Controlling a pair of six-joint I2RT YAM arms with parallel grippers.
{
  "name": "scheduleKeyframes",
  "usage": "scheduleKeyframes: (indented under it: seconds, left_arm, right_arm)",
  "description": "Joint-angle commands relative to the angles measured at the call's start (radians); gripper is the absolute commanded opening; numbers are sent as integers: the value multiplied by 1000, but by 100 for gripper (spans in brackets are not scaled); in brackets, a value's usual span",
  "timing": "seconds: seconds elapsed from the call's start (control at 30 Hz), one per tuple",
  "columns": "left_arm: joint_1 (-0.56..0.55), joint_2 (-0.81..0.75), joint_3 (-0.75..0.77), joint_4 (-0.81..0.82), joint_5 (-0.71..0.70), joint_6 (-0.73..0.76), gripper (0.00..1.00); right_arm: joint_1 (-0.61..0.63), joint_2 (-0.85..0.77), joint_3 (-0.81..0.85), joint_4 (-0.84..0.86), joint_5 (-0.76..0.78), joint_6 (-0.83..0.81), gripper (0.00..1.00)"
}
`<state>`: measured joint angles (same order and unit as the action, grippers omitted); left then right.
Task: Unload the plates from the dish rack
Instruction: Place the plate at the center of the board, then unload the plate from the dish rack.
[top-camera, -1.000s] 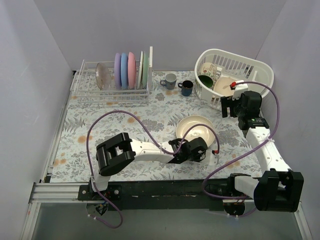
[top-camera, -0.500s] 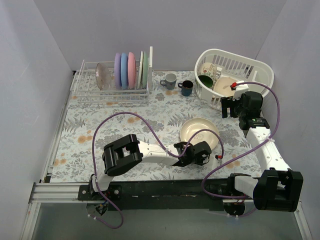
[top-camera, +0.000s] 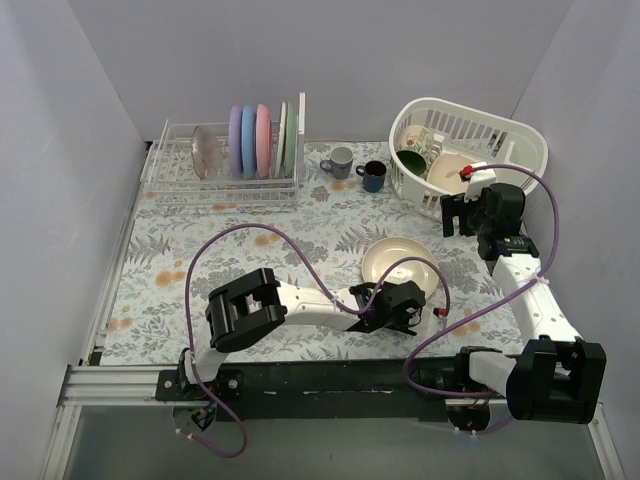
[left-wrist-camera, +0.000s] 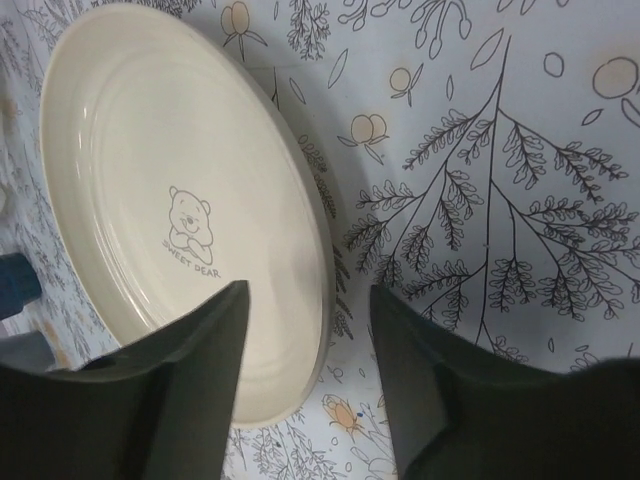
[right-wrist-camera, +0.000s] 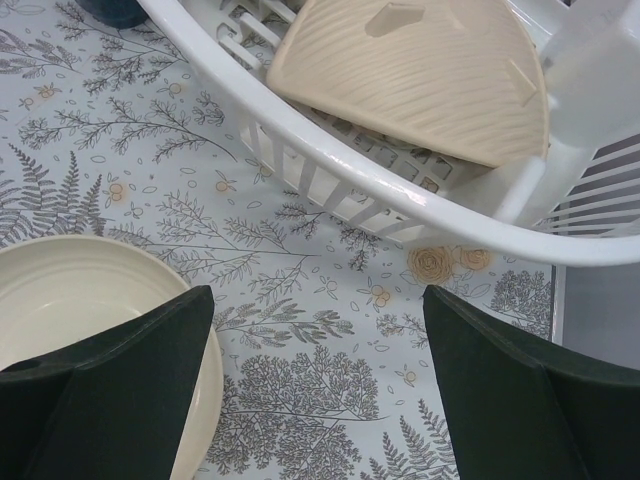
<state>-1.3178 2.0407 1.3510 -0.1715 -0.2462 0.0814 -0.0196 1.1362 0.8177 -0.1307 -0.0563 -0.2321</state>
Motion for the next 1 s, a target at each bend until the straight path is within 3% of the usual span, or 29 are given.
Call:
scheduleKeyframes:
  seconds: [0.0, 0.13, 0.4, 0.5, 0.73, 0.97]
  left_arm:
    - [-6, -46, 16, 17, -22, 1, 57]
    - [-6, -103, -7, 17, -31, -22, 66]
    - [23, -249, 25, -62, -45, -161, 70]
    - [74, -292, 45, -57, -59, -236, 81]
    - [408, -378, 94, 10, 41, -482, 85]
    - [659, -477, 70, 67, 129, -503, 85]
  right_arm:
    - [-3, -16, -11, 33, -14, 7, 94]
    - [-5, -12, -14, 36, -14, 4, 94]
    - [-3, 14, -11, 37, -27, 4, 94]
    - [-3, 25, -6, 37, -33, 7, 94]
    - [-5, 31, -12, 37, -36, -3, 93]
    - [-3, 57, -3, 31, -57, -6, 93]
